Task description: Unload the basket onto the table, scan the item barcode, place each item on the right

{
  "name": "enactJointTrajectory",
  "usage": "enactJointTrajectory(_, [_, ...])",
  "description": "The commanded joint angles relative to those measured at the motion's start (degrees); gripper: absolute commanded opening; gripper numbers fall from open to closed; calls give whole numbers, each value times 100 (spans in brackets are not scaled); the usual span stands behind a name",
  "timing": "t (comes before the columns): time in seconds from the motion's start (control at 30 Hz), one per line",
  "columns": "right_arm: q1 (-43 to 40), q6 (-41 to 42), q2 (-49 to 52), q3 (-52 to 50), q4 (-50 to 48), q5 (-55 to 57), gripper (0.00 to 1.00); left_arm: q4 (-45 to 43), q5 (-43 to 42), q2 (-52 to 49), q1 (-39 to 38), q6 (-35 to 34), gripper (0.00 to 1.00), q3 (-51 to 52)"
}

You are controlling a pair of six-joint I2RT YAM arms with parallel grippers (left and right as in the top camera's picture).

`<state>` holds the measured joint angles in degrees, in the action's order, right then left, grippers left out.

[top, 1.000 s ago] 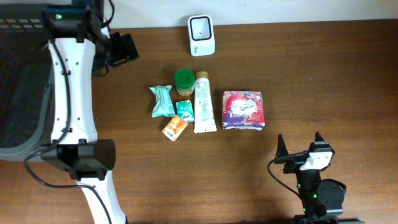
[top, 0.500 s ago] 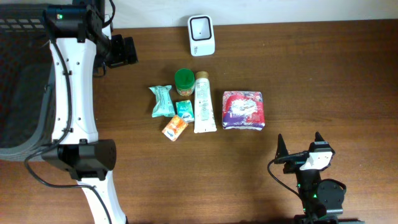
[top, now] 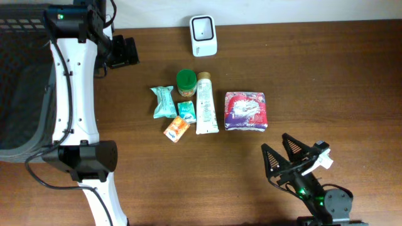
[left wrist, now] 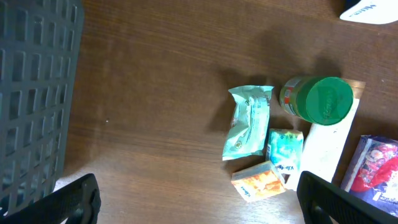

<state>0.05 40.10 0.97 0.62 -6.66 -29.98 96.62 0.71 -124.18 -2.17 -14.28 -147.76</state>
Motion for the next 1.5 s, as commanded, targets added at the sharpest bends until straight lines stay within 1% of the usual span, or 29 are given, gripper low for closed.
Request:
enactJointTrajectory(0.0, [48, 1537, -46, -31, -1762, -271, 99, 11, 59, 107, 11, 92, 99, -35])
enactJointTrajectory(0.03, [46, 1528, -46, -22, -2903, -175, 99, 11, 59, 107, 11, 92, 99, -35])
enactJointTrajectory(0.07, [31, 1528, -46, 50, -3849, 155, 98, 11, 59, 107, 11, 92, 99, -35])
enactJointTrajectory(0.1, [26, 1528, -46, 234, -4234, 671, 98, 11, 59, 107, 11, 92, 99, -35])
enactJointTrajectory(0.13, [26, 1504, -44, 542, -4144, 1139, 99, 11, 59, 107, 11, 92, 99, -35])
enactJointTrajectory(0.17, [26, 1270, -24, 949, -3851, 1338, 99, 11, 59, 107, 11, 92, 99, -35])
enactJointTrajectory(0.2, [26, 708, 46, 1427, -3471, 1298, 98, 11, 59, 107, 11, 92, 99, -35])
enactJointTrajectory(0.23, [26, -284, 247, 2256, -2535, 1176, 99, 11, 59, 107, 11, 92, 99, -35])
enactJointTrajectory(0.27, [26, -916, 435, 2820, -1766, 1178, 99, 11, 59, 107, 11, 92, 99, -35])
enactJointTrajectory(0.3, [26, -1799, 754, 3595, -612, 1193, 99, 11, 59, 107, 11, 92, 99, -35])
enactJointTrajectory(0.33, [26, -2409, 1209, 4450, 730, 1462, 99, 11, 59, 107, 11, 92, 99, -35])
enactJointTrajectory(0.37, [26, -2494, 1587, 5031, 1668, 1843, 98, 11, 59, 107, 11, 92, 99, -35])
enactJointTrajectory(0.4, [26, -2542, 2181, 5748, 2809, 2361, 98, 11, 59, 107, 11, 92, 99, -35])
enactJointTrajectory(0.43, [26, -2887, 2817, 6371, 3740, 2597, 99, 11, 59, 107, 11, 92, 99, -35])
enactJointTrajectory(0.47, [26, -3099, 3283, 6765, 4293, 2726, 99, 11, 59, 107, 11, 92, 99, -35])
enactJointTrajectory(0.53, [26, -3541, 4719, 7829, 5700, 2826, 99, 11, 59, 107, 11, 92, 99, -35])
enactJointTrajectory(0.6, [26, -3563, 6137, 8760, 6848, 2763, 99, 11, 59, 107, 11, 92, 99, -35])
enactJointTrajectory(0.67, [26, -3560, 7337, 9228, 7510, 2369, 98, 11, 59, 107, 11, 92, 99, -35])
enactJointTrajectory(0.8, [31, -3558, 9471, 9237, 7947, 2002, 99, 11, 59, 107, 11, 92, 99, -35])
enactJointTrajectory(0.87, [26, -3558, 10078, 9237, 7868, 1657, 99, 11, 59, 107, 11, 92, 99, -35])
enactJointTrajectory(0.93, [20, -3558, 10553, 9237, 7663, 1556, 99, 11, 59, 107, 11, 92, 99, -35])
enactJointTrajectory(1.0, [-72, -3519, 10867, 9237, 7420, 1357, 99, 11, 59, 107, 11, 92, 99, -35])
enactJointTrajectory(1.07, [-247, -3547, 10968, 9230, 7261, 975, 99, 11, 59, 107, 11, 92, 99, -35])
enactJointTrajectory(1.13, [-444, -4015, 11046, 9217, 7237, 531, 99, 11, 59, 107, 11, 92, 99, -35])
enactJointTrajectory(1.2, [-579, -4144, 11175, 9191, 7239, 227, 99, 11, 59, 107, 11, 92, 99, -35])
enactJointTrajectory(1.27, [-619, -4577, 11357, 9066, 7217, -457, 99, 11, 59, 107, 11, 92, 99, -35])
enactJointTrajectory(1.37, [-608, -4588, 11536, 8629, 6999, -763, 99, 11, 59, 107, 11, 92, 99, -35])
enactJointTrajectory(1.43, [-608, -4583, 11604, 8188, 6647, -885, 74, 11, 59, 107, 11, 92, 99, -35])
enactJointTrajectory(1.47, [-603, -4564, 11610, 8021, 6457, -892, 70, 11, 59, 107, 11, 92, 99, -35])
